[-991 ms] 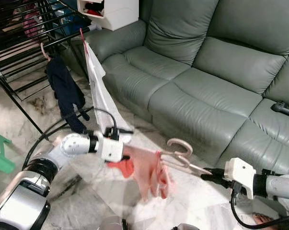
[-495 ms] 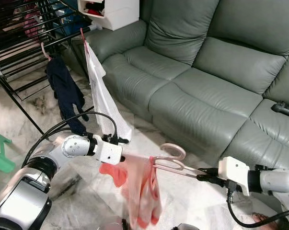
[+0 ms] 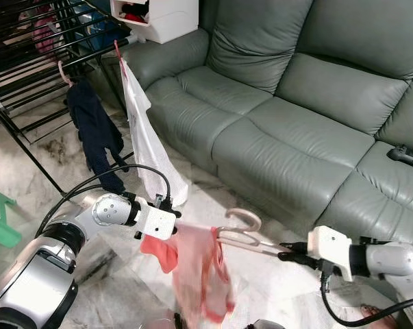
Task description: Hang hanger
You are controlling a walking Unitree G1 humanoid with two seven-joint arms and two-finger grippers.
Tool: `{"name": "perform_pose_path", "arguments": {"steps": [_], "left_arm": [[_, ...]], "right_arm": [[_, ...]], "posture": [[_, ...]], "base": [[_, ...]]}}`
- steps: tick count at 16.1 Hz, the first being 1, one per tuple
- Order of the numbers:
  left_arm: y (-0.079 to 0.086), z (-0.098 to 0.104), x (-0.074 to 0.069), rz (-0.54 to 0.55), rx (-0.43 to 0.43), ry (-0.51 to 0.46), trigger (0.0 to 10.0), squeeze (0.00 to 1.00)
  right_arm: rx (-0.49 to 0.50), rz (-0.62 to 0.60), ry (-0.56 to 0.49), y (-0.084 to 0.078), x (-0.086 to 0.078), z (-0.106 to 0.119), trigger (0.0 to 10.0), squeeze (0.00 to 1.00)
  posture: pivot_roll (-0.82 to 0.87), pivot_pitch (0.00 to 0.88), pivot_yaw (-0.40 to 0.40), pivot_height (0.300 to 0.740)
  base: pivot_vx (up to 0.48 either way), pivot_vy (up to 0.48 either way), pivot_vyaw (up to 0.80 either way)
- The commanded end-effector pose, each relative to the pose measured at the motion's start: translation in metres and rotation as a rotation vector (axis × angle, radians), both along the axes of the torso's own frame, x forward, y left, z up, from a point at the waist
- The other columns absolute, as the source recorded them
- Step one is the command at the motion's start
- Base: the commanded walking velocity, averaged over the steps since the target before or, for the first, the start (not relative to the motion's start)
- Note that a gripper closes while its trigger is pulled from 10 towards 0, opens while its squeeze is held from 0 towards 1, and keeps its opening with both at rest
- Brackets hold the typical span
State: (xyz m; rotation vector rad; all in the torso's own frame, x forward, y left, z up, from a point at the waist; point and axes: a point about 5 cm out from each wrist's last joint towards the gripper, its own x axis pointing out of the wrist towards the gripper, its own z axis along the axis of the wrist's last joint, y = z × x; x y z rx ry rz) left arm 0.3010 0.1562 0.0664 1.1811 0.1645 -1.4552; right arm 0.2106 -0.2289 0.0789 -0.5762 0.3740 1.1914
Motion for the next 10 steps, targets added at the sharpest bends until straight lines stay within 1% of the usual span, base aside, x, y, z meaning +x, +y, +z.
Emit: {"name": "perform_pose_path", "arguments": {"steps": [1, 8, 10], "left_arm": [[0.001, 0.003, 0.003, -0.004, 0.024, 0.013, 0.0, 0.0], [-0.004, -0.002, -0.003, -0.028, 0.049, 0.121, 0.0, 0.0], [-0.007, -0.003, -0.004, -0.024, 0.033, 0.144, 0.0, 0.0]], "right_arm": [[0.008, 0.036, -0.026, 0.007, 0.003, 0.003, 10.0, 0.0], [0.013, 0.05, -0.046, 0.019, 0.008, -0.003, 10.0, 0.0], [0.019, 0.047, -0.05, 0.022, 0.008, -0.005, 10.0, 0.0]], "posture": [[-0.09, 0.0, 0.051, 0.74], [-0.09, 0.0, 0.052, 0.74], [-0.09, 0.0, 0.053, 0.74]], "base": [[0.0, 0.0, 0.0], [0.0, 0.0, 0.0], [0.0, 0.0, 0.0]]}}
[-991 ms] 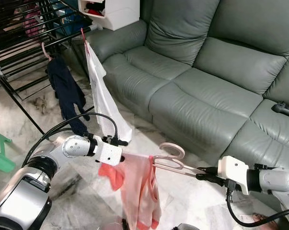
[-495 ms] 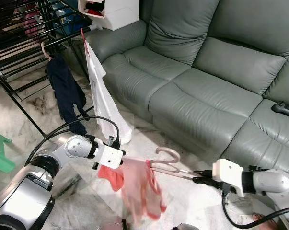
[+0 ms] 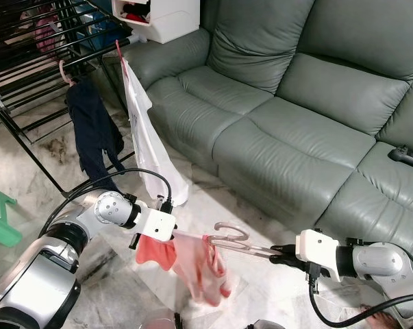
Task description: Hang hanger
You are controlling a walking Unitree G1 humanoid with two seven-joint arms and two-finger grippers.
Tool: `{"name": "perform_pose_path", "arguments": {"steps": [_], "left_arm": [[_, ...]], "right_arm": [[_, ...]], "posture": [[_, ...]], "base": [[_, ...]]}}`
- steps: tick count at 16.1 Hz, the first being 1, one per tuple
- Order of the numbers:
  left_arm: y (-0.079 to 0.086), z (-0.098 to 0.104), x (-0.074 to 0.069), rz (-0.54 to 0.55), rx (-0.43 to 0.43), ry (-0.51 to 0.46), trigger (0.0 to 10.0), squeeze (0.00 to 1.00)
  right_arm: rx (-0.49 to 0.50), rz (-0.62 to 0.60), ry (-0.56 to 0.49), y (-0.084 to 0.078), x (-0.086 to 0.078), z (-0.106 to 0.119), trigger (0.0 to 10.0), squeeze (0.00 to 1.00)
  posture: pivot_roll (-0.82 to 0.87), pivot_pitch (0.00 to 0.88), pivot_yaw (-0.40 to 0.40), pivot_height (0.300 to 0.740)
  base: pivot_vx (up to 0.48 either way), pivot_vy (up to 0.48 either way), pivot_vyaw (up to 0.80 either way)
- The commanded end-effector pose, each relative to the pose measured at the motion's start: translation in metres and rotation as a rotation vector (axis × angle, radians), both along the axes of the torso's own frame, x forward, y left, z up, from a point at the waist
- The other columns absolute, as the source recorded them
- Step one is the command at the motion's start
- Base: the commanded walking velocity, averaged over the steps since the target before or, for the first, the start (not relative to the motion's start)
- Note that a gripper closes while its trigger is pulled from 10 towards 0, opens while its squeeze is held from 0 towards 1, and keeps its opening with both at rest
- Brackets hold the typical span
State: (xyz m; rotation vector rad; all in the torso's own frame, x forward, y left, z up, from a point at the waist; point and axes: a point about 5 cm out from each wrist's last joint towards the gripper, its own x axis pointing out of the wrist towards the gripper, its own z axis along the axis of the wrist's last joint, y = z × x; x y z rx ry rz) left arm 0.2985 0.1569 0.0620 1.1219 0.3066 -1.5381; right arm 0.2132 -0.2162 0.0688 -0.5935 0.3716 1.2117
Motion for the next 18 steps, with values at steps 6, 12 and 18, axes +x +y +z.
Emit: {"name": "perform_pose_path", "arguments": {"steps": [6, 12, 18], "left_arm": [[0.0, -0.002, 0.004, 0.143, -0.067, 0.043, 0.0, 0.0], [0.016, -0.01, 0.015, 0.453, -0.12, 0.005, 0.0, 0.0], [0.026, -0.003, 0.027, 0.697, -0.259, -0.02, 0.0, 0.0]], "right_arm": [[0.073, 0.031, -0.002, 0.012, 0.009, 0.019, 10.0, 1.0], [0.369, 0.009, 0.007, 0.024, 0.027, 0.092, 10.0, 1.0], [0.614, -0.27, -0.146, 0.021, 0.05, 0.116, 10.0, 1.0]], "posture": [[-0.08, 0.0, 0.049, 0.74], [-0.09, 0.0, 0.052, 0.74], [-0.1, 0.0, 0.057, 0.74]], "base": [[0.0, 0.0, 0.0], [0.0, 0.0, 0.0], [0.0, 0.0, 0.0]]}}
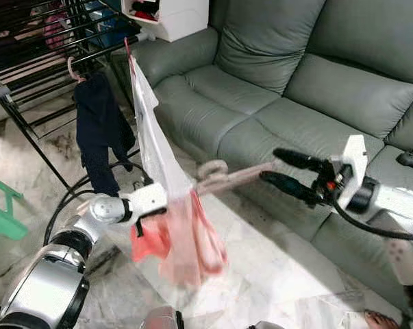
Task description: Hang hanger
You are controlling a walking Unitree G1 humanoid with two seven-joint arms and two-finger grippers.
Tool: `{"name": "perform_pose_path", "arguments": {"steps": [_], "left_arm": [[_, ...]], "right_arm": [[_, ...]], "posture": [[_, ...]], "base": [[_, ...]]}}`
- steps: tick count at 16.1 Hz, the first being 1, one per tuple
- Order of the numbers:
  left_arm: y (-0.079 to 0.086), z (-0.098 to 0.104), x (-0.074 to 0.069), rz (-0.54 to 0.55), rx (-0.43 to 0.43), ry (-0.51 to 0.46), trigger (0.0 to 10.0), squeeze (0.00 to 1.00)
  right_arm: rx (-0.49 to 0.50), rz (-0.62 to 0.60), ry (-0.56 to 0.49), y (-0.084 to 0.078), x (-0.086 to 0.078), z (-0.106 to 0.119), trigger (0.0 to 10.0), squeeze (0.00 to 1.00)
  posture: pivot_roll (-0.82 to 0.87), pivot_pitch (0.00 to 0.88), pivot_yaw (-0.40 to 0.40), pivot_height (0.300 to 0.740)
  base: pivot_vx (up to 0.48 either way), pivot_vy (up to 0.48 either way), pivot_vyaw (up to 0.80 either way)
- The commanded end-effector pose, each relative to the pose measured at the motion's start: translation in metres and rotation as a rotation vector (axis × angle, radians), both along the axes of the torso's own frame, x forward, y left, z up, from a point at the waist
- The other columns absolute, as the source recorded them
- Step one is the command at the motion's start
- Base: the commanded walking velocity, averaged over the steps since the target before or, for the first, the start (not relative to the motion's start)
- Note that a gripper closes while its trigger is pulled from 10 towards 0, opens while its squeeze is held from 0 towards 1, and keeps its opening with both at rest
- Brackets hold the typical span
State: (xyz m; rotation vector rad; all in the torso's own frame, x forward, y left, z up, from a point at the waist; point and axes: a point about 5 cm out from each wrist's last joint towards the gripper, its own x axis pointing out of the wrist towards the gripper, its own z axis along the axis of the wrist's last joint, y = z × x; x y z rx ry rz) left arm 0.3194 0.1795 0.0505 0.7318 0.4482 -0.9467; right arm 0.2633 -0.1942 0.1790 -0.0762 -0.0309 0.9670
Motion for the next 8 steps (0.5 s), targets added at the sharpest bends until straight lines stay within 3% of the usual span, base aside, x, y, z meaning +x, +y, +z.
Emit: {"name": "perform_pose_path", "arguments": {"steps": [1, 3, 4, 7, 8], "left_arm": [[0.008, 0.011, 0.008, 0.086, -0.071, -0.036, 0.0, 0.0], [0.014, 0.016, 0.009, 0.139, -0.143, -0.049, 0.0, 0.0], [0.017, 0.027, 0.013, 0.212, -0.336, -0.028, 0.0, 0.0], [0.017, 0.047, 0.013, 0.12, -0.412, -0.104, 0.0, 0.0], [0.009, 0.057, 0.012, 0.021, -0.442, -0.139, 0.0, 0.0]], "right_arm": [[0.007, -0.051, -0.028, -0.001, -0.002, 0.002, 10.0, 1.0], [0.063, -0.154, -0.006, -0.001, -0.005, -0.01, 10.0, 1.0], [0.109, -0.366, 0.018, -0.007, 0.0, -0.026, 10.0, 1.0], [0.14, -0.552, 0.119, -0.008, -0.001, -0.054, 10.0, 1.0], [0.106, -0.604, 0.165, -0.009, 0.001, -0.065, 10.0, 0.76]], "posture": [[-0.1, 0.0, 0.057, 0.74], [-0.1, 0.0, 0.058, 0.74], [-0.1, 0.0, 0.06, 0.74], [-0.08, 0.0, 0.059, 0.74], [-0.08, 0.0, 0.059, 0.74]], "base": [[0.0, 0.0, 0.0], [0.0, 0.0, 0.0], [0.0, 0.0, 0.0], [0.0, 0.0, 0.0], [0.0, 0.0, 0.0]]}}
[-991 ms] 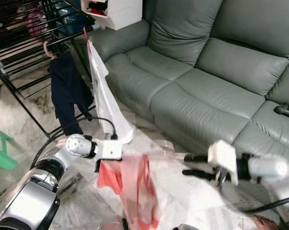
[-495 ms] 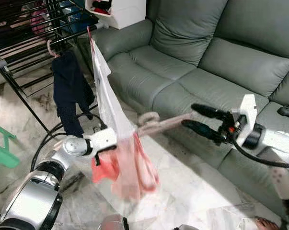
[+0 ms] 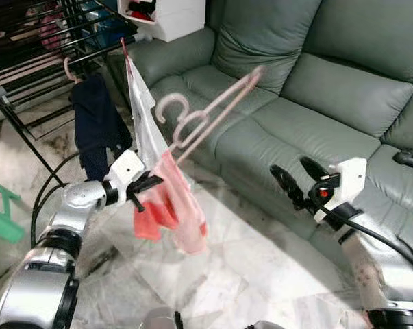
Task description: Hang hanger
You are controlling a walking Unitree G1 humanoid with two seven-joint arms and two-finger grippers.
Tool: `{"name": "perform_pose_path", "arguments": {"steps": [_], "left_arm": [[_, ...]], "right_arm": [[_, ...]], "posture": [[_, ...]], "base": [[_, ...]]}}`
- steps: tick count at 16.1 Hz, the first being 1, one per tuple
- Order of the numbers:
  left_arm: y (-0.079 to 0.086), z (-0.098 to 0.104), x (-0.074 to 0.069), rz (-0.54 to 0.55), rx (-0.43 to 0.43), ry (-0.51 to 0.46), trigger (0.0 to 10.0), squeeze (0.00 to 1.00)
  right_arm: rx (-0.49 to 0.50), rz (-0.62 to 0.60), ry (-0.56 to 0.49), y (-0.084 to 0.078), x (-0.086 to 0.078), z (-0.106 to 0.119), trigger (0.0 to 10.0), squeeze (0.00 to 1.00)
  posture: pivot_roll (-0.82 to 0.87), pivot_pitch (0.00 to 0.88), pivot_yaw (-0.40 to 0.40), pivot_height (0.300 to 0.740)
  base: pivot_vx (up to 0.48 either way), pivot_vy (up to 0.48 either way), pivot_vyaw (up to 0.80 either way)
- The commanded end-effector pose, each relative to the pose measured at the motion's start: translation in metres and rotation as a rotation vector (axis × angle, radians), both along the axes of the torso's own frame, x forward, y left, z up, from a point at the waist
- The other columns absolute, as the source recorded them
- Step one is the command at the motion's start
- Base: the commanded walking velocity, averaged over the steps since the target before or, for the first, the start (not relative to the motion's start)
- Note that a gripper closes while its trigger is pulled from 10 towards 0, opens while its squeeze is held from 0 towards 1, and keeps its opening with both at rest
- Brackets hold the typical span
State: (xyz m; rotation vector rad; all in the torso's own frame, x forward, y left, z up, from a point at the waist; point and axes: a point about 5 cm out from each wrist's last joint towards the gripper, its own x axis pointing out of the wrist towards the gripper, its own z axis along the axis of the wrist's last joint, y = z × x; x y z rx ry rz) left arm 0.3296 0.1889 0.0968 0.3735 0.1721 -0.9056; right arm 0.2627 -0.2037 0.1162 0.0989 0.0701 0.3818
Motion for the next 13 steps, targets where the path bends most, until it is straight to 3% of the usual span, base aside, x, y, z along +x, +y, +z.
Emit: {"name": "perform_pose_path", "arguments": {"steps": [1, 2, 3, 6, 9, 13], "left_arm": [[-0.003, 0.017, 0.0, -0.082, -0.01, -0.085, 0.0, 0.0], [-0.007, 0.028, -0.005, -0.197, 0.009, -0.133, 0.0, 0.0], [-0.007, 0.032, -0.006, -0.235, 0.04, -0.154, 0.0, 0.0], [-0.02, 0.044, -0.01, -0.346, 0.07, -0.196, 0.0, 0.0], [-0.041, 0.062, -0.015, -0.432, 0.024, -0.25, 0.0, 0.0], [-0.059, 0.079, -0.02, -0.488, -0.046, -0.273, 0.0, 0.0]], "right_arm": [[-0.02, -0.035, 0.036, 0.0, 0.003, -0.006, 10.0, 0.25], [-0.024, -0.076, 0.057, 0.001, 0.006, -0.013, 10.0, 0.1], [-0.005, -0.087, 0.064, 0.001, 0.008, -0.014, 10.0, 0.0], [0.048, -0.05, 0.114, 0.009, 0.011, -0.021, 10.0, 0.0], [0.08, 0.146, 0.17, 0.029, 0.002, -0.028, 10.0, 0.0], [0.083, 0.245, 0.191, 0.035, 0.0, -0.031, 10.0, 0.0]], "posture": [[-0.08, 0.0, 0.058, 0.74], [-0.08, 0.0, 0.06, 0.74], [-0.08, 0.0, 0.06, 0.74], [-0.07, 0.0, 0.063, 0.74], [-0.06, 0.0, 0.058, 0.74], [-0.06, 0.0, 0.058, 0.74]], "base": [[0.0, 0.0, 0.0], [0.0, 0.0, 0.0], [0.0, 0.0, 0.0], [0.0, 0.0, 0.0], [0.0, 0.0, 0.0], [0.0, 0.0, 0.0]]}}
